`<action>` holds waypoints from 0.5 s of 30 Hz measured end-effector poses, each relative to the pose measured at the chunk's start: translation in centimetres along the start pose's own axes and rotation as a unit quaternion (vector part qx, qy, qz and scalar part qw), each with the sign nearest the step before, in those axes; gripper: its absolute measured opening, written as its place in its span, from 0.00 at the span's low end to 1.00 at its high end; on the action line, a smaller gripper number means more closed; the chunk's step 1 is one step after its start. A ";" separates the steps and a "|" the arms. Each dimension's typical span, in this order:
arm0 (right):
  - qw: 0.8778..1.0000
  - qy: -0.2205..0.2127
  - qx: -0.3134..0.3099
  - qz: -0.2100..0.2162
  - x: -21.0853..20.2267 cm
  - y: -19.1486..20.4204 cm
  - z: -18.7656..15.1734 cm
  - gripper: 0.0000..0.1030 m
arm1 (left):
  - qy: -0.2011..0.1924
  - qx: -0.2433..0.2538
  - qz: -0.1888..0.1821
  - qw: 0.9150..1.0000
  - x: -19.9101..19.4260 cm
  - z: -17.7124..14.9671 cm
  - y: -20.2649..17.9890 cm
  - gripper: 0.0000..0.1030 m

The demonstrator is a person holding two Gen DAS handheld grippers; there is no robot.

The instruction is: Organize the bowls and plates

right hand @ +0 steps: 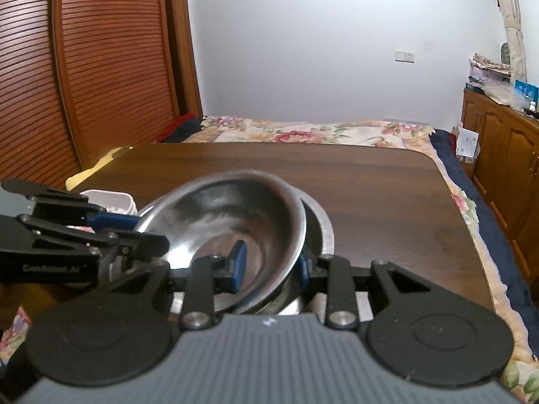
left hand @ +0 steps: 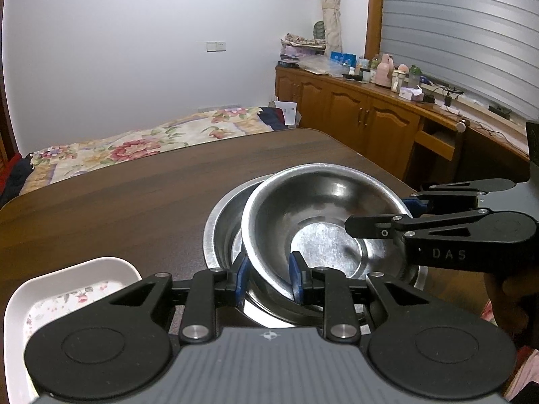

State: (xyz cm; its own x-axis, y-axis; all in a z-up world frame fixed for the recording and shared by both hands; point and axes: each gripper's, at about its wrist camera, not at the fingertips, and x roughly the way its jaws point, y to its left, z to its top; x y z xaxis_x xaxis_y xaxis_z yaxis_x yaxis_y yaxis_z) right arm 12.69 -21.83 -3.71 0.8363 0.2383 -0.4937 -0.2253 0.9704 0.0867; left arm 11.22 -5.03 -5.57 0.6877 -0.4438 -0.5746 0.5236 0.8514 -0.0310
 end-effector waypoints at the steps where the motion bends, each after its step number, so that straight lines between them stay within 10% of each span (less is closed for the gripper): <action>1: 1.000 0.000 0.000 0.000 0.1 0.0 0.0 0.32 | 0.000 0.000 0.001 1.000 0.0 0.0 0.0 0.26; 15: 1.000 -0.020 0.008 -0.009 -0.1 -0.7 0.1 0.32 | -0.005 -0.007 0.003 1.000 -0.1 -0.5 0.2 0.26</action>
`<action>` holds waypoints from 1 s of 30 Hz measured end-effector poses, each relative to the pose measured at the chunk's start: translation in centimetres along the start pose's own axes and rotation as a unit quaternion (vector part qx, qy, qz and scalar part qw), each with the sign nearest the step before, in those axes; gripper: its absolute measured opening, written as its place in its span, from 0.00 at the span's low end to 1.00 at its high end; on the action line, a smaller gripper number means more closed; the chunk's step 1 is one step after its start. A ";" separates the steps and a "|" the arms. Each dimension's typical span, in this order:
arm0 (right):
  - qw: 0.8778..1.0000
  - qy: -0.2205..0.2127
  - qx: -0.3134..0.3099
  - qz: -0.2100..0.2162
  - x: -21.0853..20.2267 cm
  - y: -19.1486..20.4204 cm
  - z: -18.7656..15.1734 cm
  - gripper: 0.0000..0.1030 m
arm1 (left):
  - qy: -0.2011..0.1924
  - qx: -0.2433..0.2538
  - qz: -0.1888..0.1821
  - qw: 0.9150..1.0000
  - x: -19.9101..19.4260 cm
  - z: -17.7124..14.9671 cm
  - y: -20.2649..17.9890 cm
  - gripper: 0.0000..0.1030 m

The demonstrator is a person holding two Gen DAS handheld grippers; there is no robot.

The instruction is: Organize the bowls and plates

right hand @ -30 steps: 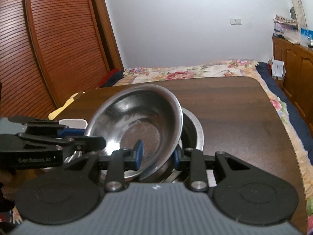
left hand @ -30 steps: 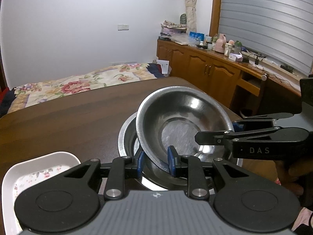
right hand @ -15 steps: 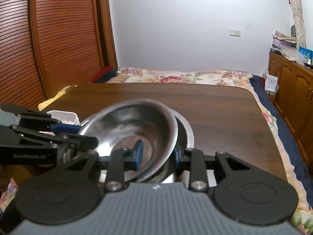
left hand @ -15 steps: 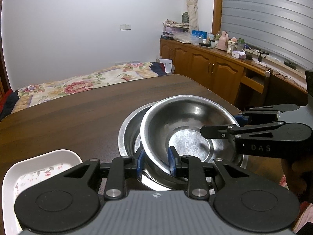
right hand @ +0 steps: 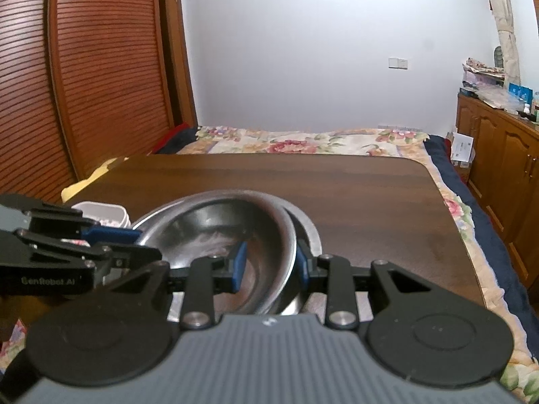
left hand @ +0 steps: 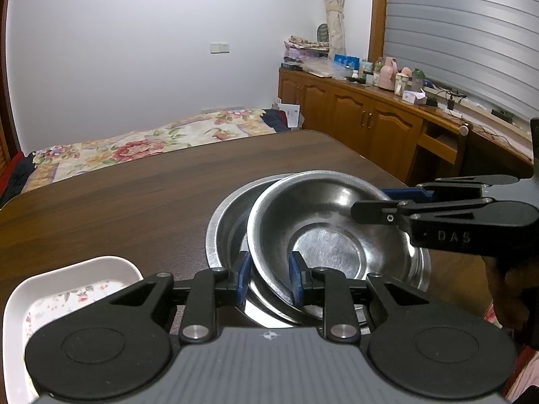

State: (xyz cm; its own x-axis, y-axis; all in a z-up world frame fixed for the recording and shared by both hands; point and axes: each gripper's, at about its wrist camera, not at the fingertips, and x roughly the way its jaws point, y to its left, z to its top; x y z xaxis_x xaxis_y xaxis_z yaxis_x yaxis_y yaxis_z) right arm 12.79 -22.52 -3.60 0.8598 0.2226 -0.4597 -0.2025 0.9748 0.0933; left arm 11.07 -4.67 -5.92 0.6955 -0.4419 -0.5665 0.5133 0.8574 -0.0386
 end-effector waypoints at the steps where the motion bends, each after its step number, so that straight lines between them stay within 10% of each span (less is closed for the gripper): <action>1: 1.000 -0.002 0.001 -0.001 0.0 -0.1 0.1 0.32 | 0.000 -0.001 0.000 1.000 0.0 0.0 0.1 0.26; 13: 1.000 -0.025 0.012 -0.006 -0.7 -0.6 0.3 0.32 | -0.019 -0.009 0.003 1.000 -1.1 0.2 0.2 0.27; 19: 0.999 -0.041 0.027 -0.011 -0.7 -1.3 -0.2 0.42 | -0.063 -0.010 0.024 0.998 -2.2 -0.1 -0.3 0.67; 30: 0.998 -0.047 0.051 -0.006 1.2 -2.3 -2.3 0.54 | -0.074 -0.036 0.060 0.995 -0.7 -1.1 -0.2 0.68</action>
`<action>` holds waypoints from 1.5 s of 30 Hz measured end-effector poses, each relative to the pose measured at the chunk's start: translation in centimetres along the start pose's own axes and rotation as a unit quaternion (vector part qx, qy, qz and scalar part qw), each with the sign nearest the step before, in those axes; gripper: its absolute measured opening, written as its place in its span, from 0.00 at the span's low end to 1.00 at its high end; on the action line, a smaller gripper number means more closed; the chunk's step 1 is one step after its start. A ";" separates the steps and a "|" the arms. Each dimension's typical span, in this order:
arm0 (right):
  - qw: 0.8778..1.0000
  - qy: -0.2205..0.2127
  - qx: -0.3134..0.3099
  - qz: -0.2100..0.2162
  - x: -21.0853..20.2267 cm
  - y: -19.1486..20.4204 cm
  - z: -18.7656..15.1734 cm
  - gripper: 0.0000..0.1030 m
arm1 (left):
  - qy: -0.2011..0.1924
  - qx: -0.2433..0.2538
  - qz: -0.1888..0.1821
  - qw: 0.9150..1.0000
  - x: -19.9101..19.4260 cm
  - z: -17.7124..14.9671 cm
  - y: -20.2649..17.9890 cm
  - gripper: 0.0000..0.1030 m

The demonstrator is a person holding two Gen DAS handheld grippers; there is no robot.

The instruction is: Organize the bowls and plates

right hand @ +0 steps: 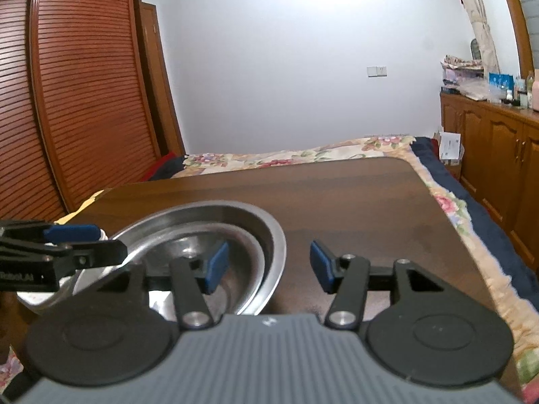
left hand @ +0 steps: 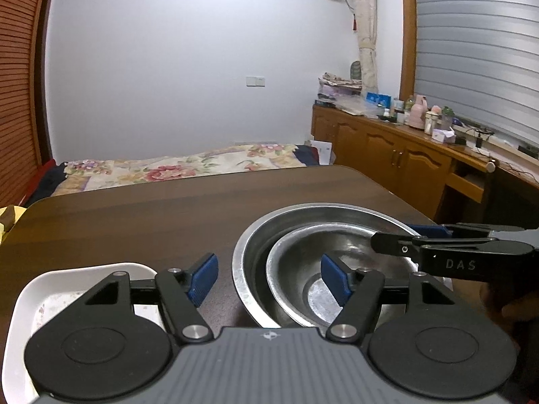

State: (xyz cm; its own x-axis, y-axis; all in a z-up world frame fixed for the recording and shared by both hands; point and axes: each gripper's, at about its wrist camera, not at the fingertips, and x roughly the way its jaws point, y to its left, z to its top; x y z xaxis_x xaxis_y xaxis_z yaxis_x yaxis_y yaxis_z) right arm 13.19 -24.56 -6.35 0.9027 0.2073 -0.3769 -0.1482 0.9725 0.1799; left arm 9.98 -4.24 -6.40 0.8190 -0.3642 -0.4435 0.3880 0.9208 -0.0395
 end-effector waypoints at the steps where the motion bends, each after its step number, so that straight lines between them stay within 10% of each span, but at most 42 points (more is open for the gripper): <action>1: 1.000 0.000 0.003 0.004 0.2 -0.1 -0.2 0.55 | 0.000 -0.002 0.002 1.000 0.0 -0.1 0.0 0.68; 26: 1.000 0.014 -0.010 0.023 0.9 0.7 0.0 0.59 | 0.020 -0.030 0.011 0.999 1.6 -0.9 0.0 0.40; 45: 0.999 0.020 -0.019 0.022 1.1 1.2 -0.1 0.33 | 0.020 -0.027 0.011 0.999 1.8 -0.9 0.0 0.37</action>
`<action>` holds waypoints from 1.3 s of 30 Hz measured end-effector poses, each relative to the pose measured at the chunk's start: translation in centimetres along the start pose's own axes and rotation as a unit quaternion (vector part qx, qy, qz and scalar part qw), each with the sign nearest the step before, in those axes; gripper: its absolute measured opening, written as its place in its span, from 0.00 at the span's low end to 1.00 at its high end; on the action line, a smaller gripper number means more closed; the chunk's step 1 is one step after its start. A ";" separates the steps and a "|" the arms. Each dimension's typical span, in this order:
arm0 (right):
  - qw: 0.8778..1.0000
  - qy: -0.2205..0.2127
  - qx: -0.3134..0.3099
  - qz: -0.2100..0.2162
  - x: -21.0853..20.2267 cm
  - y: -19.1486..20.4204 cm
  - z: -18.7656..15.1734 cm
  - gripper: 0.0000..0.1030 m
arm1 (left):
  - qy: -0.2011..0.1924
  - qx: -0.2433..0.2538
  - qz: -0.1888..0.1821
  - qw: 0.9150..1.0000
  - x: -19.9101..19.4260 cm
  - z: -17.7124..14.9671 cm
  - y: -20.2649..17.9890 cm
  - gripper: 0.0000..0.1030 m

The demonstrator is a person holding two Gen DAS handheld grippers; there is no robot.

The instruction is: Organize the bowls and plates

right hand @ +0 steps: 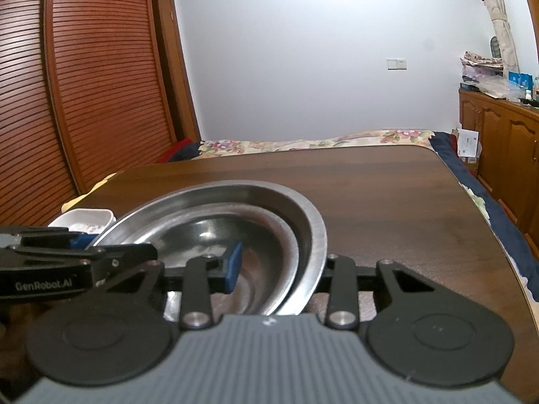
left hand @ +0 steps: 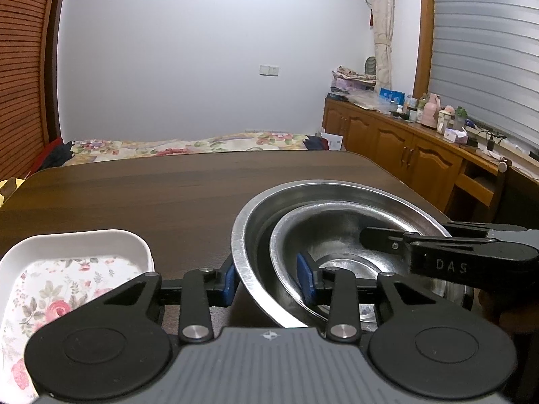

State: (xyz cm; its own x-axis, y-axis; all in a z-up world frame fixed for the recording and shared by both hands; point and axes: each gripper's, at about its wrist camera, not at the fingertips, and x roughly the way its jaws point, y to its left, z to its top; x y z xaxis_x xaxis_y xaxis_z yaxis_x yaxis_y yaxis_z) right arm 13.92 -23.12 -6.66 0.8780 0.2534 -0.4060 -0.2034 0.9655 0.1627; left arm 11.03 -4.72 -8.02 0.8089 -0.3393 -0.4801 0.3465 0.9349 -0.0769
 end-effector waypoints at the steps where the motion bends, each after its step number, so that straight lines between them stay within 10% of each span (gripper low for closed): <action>1: 1.000 -0.001 0.003 -0.002 0.0 0.0 0.0 0.32 | 0.002 0.000 0.000 1.000 0.0 0.1 0.0 0.37; 39: 0.997 -0.066 0.004 0.034 -4.6 2.9 7.0 0.29 | -0.072 0.015 0.003 0.997 -9.4 7.0 0.8 0.36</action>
State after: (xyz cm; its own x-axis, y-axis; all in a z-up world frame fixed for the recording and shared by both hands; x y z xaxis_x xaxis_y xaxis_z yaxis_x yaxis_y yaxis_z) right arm 12.33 -21.91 1.95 0.9117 0.3084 -0.2716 -0.2623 0.9455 0.1932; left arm 7.04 -1.48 2.54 0.8701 -0.3467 -0.3502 0.3533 0.9343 -0.0472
